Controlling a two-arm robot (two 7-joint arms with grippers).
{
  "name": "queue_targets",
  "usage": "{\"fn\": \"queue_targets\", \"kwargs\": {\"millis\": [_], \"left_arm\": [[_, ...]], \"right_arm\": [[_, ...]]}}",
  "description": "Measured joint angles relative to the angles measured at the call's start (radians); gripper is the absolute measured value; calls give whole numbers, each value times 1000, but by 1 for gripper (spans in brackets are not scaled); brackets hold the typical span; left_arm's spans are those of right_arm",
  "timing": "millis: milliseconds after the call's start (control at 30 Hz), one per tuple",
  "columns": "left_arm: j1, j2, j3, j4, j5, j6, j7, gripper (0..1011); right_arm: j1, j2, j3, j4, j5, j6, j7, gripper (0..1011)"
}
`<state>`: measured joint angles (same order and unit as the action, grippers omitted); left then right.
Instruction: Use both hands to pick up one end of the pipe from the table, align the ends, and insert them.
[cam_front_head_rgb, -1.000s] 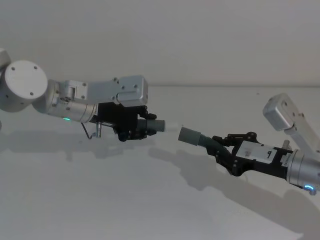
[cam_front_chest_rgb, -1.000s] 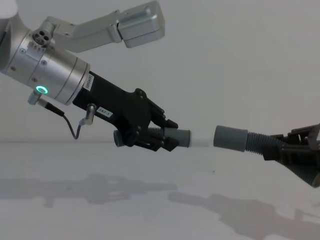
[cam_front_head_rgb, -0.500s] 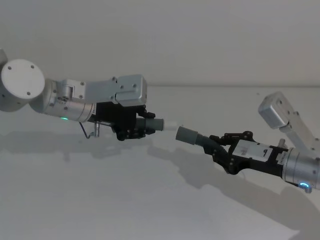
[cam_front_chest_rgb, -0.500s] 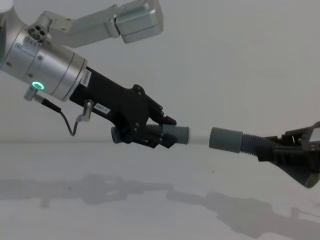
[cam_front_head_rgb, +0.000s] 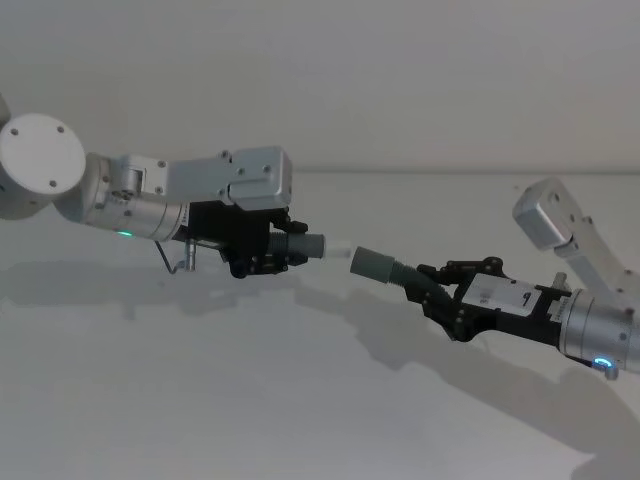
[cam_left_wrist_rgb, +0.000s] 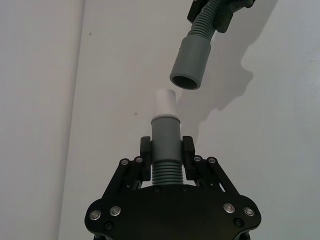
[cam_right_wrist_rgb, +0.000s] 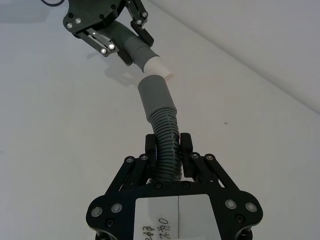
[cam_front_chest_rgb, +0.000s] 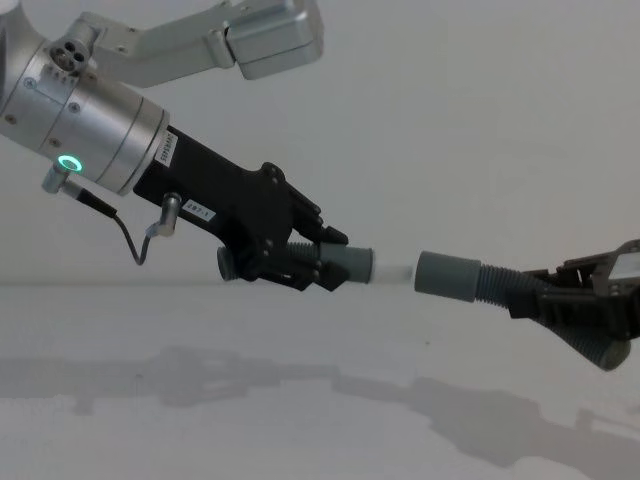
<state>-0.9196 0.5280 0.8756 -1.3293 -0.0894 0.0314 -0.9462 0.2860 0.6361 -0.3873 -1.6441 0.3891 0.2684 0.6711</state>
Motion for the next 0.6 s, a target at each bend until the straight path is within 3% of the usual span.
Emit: {"fn": "queue_targets", "kwargs": {"millis": [600], "left_arm": [[-7, -2, -1, 11, -13, -11, -11, 353]], "right_arm": [[26, -10, -17, 28, 26, 6, -1, 274]]}}
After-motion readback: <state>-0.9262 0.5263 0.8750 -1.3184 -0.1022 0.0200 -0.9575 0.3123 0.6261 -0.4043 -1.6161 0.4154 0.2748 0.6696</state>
